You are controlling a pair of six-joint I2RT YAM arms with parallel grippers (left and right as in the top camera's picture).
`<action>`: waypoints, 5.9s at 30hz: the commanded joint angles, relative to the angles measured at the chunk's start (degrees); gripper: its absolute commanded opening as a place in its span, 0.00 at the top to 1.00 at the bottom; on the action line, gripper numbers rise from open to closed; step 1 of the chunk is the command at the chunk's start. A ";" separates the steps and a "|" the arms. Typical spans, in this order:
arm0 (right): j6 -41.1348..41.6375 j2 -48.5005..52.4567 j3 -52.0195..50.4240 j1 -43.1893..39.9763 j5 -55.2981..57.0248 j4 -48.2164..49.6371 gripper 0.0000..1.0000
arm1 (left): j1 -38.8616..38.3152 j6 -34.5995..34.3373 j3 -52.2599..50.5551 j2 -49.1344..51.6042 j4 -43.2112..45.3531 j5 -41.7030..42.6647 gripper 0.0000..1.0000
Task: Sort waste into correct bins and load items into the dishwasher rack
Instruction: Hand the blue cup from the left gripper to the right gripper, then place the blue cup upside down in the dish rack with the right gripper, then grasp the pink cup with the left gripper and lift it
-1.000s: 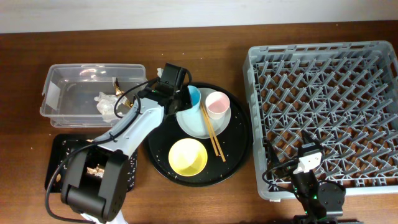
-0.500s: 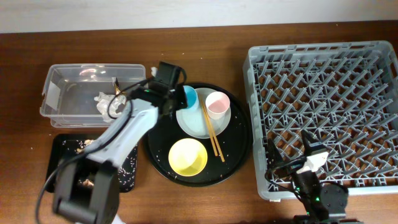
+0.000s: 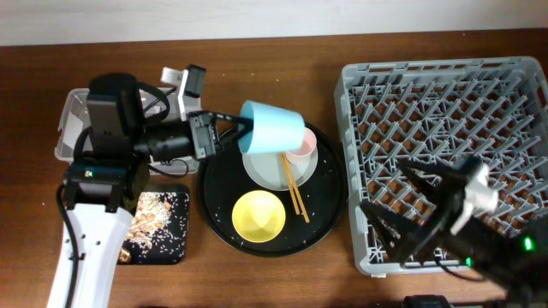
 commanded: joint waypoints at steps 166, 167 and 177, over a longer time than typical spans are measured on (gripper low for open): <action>-11.30 50.88 29.90 -3.19 44.78 -22.23 0.02 | -10.54 7.28 0.26 5.09 -20.26 -44.02 0.01; -11.30 50.88 29.90 -3.19 44.78 -22.69 0.02 | -10.54 7.28 0.26 5.09 -20.26 -44.02 0.01; -11.26 50.95 29.83 -3.15 44.74 -26.47 0.02 | -10.73 7.26 0.26 5.60 -9.44 -49.31 0.01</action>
